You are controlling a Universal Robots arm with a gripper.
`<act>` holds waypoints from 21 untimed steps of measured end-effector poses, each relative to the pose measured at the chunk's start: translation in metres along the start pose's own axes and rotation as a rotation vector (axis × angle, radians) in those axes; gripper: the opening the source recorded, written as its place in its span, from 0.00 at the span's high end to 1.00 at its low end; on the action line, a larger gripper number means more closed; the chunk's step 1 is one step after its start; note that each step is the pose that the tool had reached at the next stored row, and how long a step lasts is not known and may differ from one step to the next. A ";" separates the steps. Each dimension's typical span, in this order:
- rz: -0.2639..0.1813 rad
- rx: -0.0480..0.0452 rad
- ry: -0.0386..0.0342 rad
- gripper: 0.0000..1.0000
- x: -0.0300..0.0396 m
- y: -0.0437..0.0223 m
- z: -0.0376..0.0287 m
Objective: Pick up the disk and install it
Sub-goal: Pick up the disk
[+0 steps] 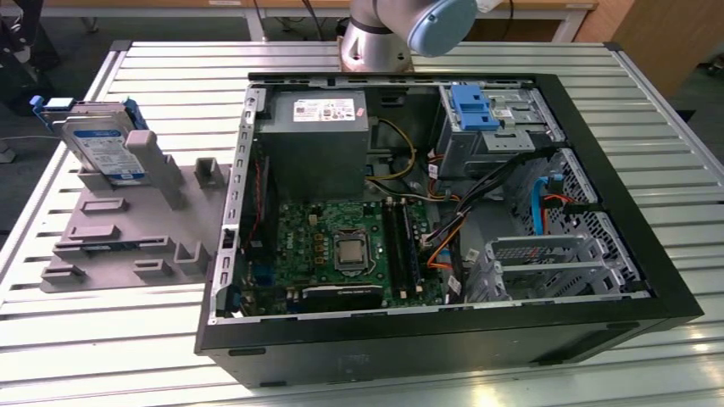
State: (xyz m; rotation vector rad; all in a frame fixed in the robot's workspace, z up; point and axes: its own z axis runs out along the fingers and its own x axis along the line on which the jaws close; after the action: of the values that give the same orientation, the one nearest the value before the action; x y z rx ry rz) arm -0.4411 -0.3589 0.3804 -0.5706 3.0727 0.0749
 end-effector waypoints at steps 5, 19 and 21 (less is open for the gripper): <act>-0.056 -0.0013 0.0024 0.89 0.0000 0.0000 0.0001; -0.140 -0.0033 0.0061 0.89 0.0000 0.0000 0.0001; -0.165 -0.0040 0.0073 0.89 0.0000 0.0000 0.0001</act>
State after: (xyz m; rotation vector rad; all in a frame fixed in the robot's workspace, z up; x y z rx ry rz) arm -0.4411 -0.3589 0.3803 -0.8235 3.0189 0.0768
